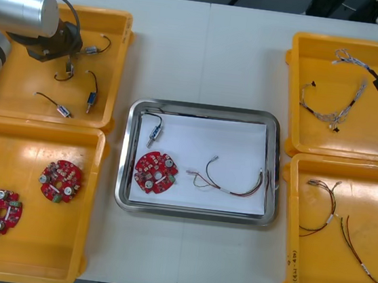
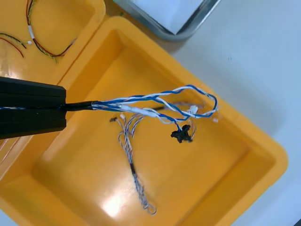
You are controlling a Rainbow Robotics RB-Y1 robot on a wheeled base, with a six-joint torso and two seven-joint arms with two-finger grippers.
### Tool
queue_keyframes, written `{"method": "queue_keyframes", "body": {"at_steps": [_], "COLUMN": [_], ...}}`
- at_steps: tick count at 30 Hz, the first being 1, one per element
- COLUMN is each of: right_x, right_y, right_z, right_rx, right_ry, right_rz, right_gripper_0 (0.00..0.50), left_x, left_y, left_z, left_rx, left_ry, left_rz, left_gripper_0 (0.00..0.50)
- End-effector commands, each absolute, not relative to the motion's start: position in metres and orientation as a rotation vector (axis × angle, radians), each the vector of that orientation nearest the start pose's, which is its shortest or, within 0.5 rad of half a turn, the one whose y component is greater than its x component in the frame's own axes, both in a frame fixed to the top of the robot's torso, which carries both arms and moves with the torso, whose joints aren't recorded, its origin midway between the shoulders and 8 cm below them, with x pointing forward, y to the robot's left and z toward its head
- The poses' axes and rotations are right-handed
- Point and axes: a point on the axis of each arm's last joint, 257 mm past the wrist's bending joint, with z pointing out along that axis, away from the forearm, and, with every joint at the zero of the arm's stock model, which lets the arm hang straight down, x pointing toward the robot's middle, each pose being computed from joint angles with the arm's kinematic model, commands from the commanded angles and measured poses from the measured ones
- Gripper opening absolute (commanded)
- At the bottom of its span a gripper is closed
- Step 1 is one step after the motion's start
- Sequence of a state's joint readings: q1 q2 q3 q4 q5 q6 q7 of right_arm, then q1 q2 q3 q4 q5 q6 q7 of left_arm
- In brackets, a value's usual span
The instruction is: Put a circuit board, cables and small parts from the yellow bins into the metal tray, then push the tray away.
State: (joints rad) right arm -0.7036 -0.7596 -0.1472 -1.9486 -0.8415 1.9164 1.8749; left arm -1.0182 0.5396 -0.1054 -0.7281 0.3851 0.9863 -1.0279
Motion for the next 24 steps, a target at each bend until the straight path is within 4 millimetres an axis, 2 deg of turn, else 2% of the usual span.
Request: {"method": "queue_keyframes", "body": {"at_steps": [1, 5, 10, 11, 12, 13, 14, 24], "right_x": [0.469, 0.459, 0.445, 0.443, 0.441, 0.439, 0.436, 0.431], "right_y": [-0.277, -0.257, -0.232, -0.228, -0.225, -0.221, -0.216, -0.162], "right_z": [-0.032, -0.036, -0.051, -0.054, -0.058, -0.063, -0.068, -0.088], "right_rx": [-1.026, -1.132, -1.276, -1.297, -1.319, -1.345, -1.375, -1.52], "right_ry": [2.257, 2.217, 2.177, 2.17, 2.17, 2.17, 2.17, 2.098], "right_rz": [-0.239, -0.247, -0.273, -0.275, -0.274, -0.272, -0.265, -0.222], "right_gripper_0": [0.0, 0.0, 0.0, 0.0, 0.0, 0.0, 0.0, 0.0], "left_x": [0.685, 0.685, 0.685, 0.685, 0.685, 0.685, 0.685, 0.687], "left_y": [0.353, 0.353, 0.353, 0.353, 0.353, 0.352, 0.353, 0.35], "left_z": [-0.177, -0.183, -0.183, -0.183, -0.183, -0.183, -0.183, -0.177], "left_rx": [-0.607, -0.589, -0.591, -0.592, -0.592, -0.592, -0.594, -0.604], "left_ry": [2.255, 2.256, 2.254, 2.255, 2.255, 2.255, 2.254, 2.242], "left_rz": [-0.065, -0.05, -0.05, -0.052, -0.052, -0.054, -0.056, -0.087], "left_gripper_0": [0.5, 0.5, 0.5, 0.48, 0.38, 0.175, 0.0, 0.0]}}
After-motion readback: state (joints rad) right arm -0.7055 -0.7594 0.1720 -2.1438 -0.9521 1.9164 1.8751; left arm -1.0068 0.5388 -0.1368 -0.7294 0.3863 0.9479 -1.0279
